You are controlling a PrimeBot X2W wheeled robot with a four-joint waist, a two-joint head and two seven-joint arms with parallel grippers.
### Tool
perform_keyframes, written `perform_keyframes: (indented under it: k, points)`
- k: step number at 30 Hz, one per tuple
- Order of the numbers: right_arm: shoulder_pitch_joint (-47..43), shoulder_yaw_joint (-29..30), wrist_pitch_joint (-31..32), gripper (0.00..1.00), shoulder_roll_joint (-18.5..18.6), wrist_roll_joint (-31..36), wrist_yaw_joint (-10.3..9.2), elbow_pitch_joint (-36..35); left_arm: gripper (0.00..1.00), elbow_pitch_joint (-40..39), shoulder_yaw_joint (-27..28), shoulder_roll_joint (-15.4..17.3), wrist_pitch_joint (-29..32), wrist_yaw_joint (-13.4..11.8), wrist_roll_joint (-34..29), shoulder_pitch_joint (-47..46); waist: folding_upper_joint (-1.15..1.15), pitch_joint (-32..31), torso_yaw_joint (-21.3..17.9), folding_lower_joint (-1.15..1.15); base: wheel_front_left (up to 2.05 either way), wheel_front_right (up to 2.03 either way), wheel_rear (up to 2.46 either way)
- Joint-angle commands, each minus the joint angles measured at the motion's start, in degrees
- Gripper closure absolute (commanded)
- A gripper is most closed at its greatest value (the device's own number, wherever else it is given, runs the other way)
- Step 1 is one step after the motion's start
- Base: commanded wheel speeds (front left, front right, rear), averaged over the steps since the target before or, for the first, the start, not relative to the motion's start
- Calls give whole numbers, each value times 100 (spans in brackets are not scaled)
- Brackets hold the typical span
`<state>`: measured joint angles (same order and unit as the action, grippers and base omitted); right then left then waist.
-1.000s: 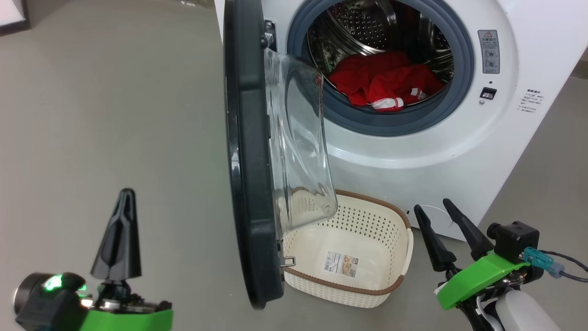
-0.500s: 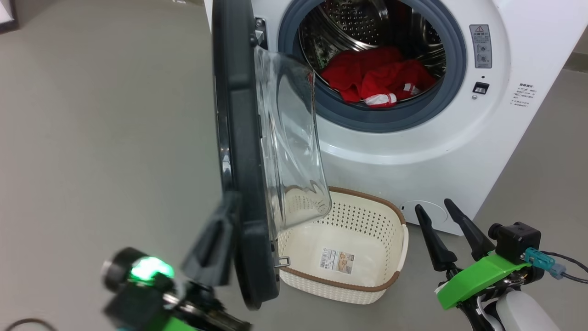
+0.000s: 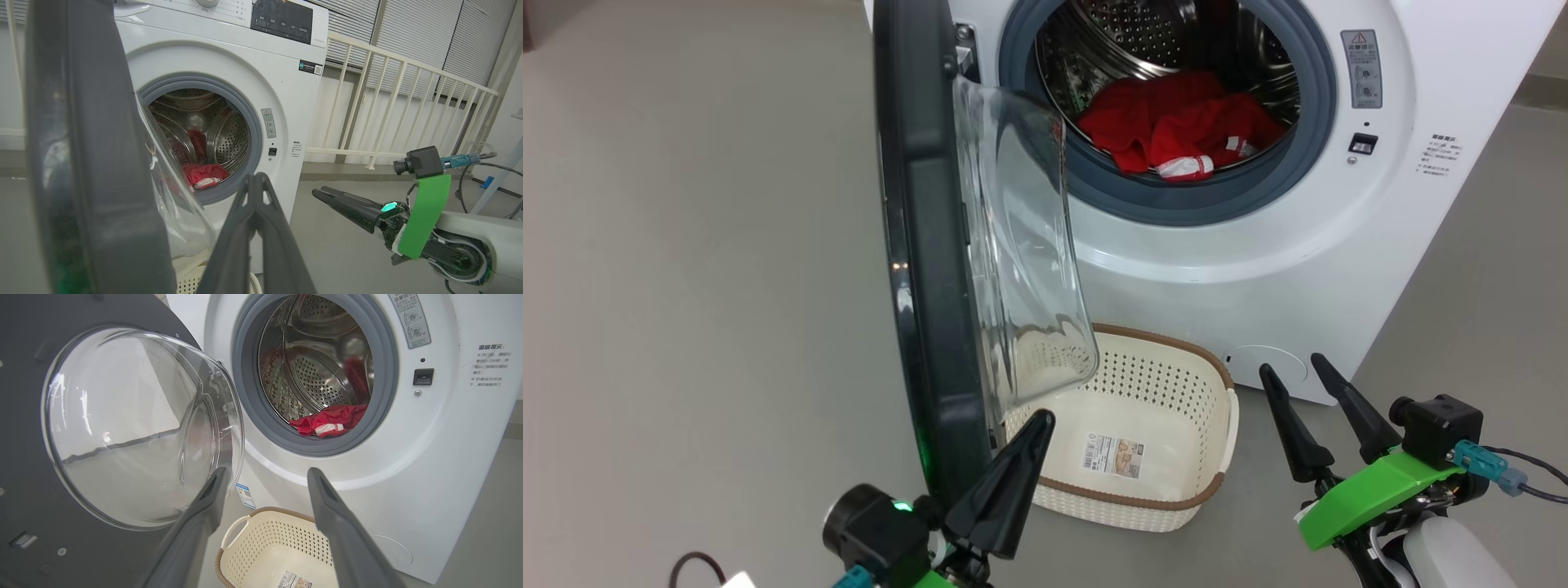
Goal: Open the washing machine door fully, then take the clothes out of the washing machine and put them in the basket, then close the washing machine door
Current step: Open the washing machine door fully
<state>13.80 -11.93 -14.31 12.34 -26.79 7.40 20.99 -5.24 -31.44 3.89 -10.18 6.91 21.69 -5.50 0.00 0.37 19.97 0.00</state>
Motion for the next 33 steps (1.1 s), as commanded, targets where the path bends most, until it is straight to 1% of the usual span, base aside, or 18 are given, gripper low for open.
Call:
perform_keyframes:
  k: [1,11,17,27,33]
  points:
    - [106,-102,-69,0,9,66,9,-136,100,-84,149,-3,-45,44,62,-265,0,8,-14,0,0,0,0]
    - [121,-96,-69,0,5,50,9,-117,100,970,-5,-26,-91,50,425,-238,0,23,-75,0,0,0,0]
    - [120,-127,-69,0,32,33,9,-99,100,1361,90,-49,-217,20,647,-329,0,24,-54,0,0,0,0]
    - [132,-173,-69,0,40,19,9,-70,100,1706,499,69,-358,-96,775,-466,0,38,-27,0,0,0,0]
    - [105,-184,-69,0,38,19,9,-65,100,1661,767,287,-405,-208,796,-359,0,23,-1,0,0,0,0]
